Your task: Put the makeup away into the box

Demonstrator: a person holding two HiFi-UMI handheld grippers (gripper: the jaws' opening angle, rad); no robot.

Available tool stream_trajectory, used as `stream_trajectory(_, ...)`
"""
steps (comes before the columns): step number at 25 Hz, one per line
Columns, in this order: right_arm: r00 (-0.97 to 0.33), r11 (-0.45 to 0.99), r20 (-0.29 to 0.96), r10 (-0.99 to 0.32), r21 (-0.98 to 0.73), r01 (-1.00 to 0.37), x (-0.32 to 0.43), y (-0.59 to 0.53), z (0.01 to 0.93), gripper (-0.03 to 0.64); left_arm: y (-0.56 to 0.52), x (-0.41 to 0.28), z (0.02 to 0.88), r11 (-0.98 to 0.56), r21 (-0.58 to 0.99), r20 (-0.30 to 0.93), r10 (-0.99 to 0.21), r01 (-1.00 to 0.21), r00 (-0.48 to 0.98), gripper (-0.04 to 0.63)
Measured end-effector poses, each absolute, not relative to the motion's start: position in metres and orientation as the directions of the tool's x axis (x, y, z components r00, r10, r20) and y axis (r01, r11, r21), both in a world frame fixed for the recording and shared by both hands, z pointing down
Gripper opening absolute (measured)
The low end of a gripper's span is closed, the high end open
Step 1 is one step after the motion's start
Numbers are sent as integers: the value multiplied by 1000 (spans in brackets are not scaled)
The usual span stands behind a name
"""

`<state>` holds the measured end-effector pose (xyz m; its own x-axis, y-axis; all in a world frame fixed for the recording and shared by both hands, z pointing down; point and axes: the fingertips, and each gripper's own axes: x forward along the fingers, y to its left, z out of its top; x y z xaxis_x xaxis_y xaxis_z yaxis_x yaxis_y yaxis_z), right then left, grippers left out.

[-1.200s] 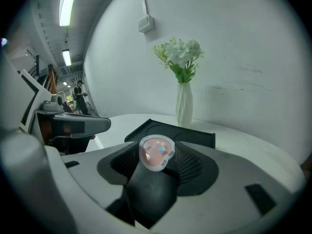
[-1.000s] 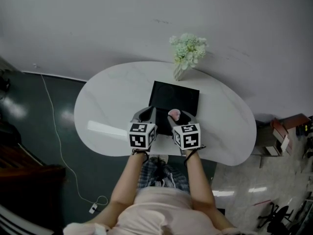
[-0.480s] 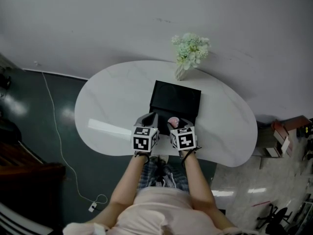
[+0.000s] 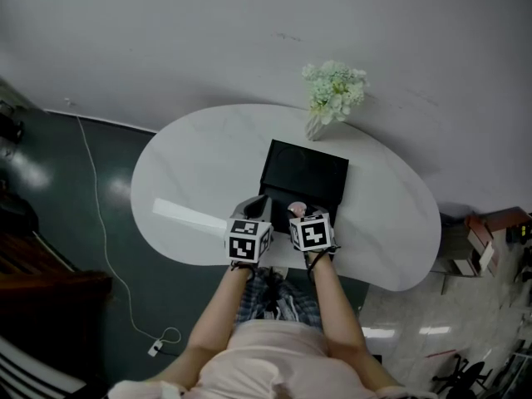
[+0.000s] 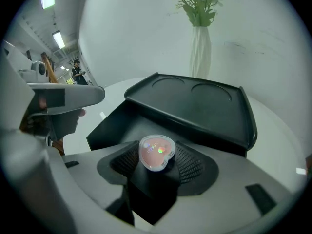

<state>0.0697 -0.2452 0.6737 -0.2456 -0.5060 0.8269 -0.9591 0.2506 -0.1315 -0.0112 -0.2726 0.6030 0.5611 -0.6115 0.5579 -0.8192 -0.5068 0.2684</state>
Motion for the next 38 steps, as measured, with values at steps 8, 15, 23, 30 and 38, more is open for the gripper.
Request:
stream_trajectory(8, -268, 268, 826, -497, -147, -952, 66, -243, 677, 251, -279, -22, 604, -486, 267, 562, -623, -832, 544, 26)
stream_trajectory(15, -296, 265, 816, -497, -182, -947, 65, -240, 670, 389, -283, -27, 603, -477, 268, 560, -630, -837, 538, 26)
stream_trajectory(23, -310, 252, 801, -512, -205, -946, 66, -236, 667, 414, -283, -26, 599, -483, 263, 554, -633, -835, 541, 26)
stream_trajectory(30, -310, 246, 737, -601, -199, -949, 75, -238, 634, 412, -287, -26, 586, -490, 256, 534, -647, -834, 544, 26)
stream_trajectory(38, -189, 128, 510, -839, -153, -980, 139, -263, 546, 264, -306, -28, 535, -511, 183, 448, -717, -840, 534, 26)
